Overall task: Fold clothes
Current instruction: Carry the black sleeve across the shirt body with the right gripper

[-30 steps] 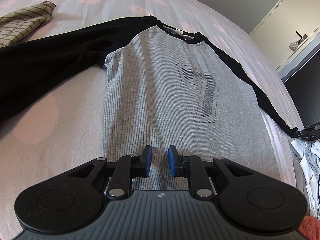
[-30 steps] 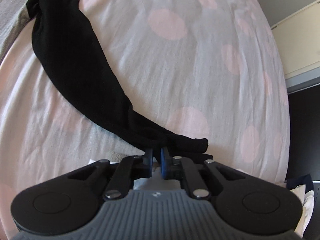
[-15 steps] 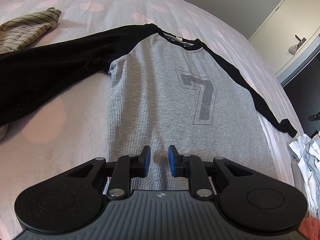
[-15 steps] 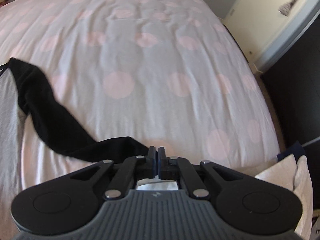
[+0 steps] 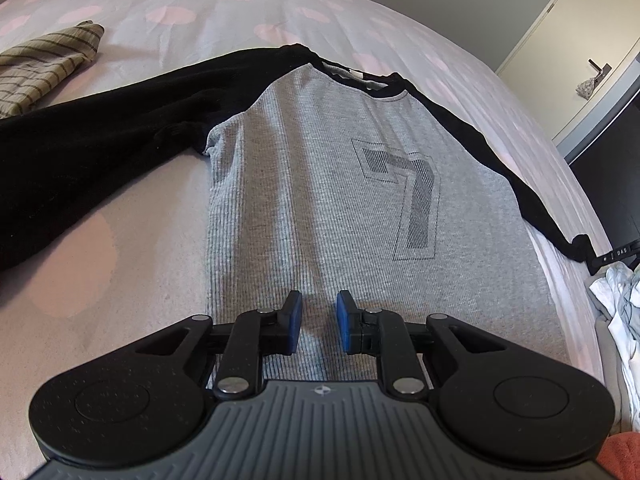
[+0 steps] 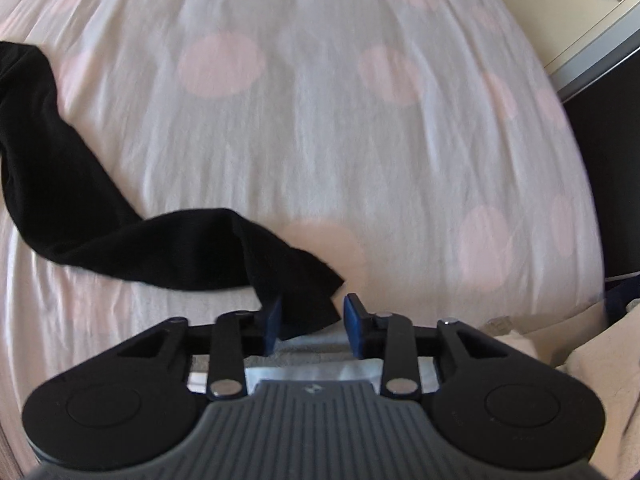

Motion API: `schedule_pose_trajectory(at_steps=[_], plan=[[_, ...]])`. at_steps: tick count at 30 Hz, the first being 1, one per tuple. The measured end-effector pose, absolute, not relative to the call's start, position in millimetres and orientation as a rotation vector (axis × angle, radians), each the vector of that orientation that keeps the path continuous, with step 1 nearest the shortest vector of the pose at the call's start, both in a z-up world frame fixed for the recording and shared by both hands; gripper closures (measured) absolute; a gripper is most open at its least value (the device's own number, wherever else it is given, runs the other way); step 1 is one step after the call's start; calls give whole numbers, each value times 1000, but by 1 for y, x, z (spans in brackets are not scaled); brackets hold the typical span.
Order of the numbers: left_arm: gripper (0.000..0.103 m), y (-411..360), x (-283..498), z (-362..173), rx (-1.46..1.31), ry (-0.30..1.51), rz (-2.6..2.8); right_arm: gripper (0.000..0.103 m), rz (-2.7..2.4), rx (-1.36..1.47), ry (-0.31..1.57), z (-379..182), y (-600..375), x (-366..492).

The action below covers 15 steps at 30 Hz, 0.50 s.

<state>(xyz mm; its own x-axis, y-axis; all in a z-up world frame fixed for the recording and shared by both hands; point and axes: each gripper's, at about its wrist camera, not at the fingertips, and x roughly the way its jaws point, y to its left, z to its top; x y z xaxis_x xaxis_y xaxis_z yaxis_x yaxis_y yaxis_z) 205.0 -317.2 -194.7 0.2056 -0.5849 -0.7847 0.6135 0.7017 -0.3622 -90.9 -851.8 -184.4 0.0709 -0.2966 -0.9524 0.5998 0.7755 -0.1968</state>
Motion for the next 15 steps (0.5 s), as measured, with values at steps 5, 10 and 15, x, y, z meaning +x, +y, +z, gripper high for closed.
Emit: schedule_pose_trajectory(at_steps=[5, 10, 15], plan=[[86, -314, 205, -193, 19, 1078, -835, 96, -688, 270, 1273, -156, -840, -96], [86, -306, 202, -185, 5, 1065, -825, 97, -707, 255, 1168, -97, -831, -101], [86, -302, 201, -180, -10, 1054, -816, 98, -850, 229, 1147, -67, -842, -113]])
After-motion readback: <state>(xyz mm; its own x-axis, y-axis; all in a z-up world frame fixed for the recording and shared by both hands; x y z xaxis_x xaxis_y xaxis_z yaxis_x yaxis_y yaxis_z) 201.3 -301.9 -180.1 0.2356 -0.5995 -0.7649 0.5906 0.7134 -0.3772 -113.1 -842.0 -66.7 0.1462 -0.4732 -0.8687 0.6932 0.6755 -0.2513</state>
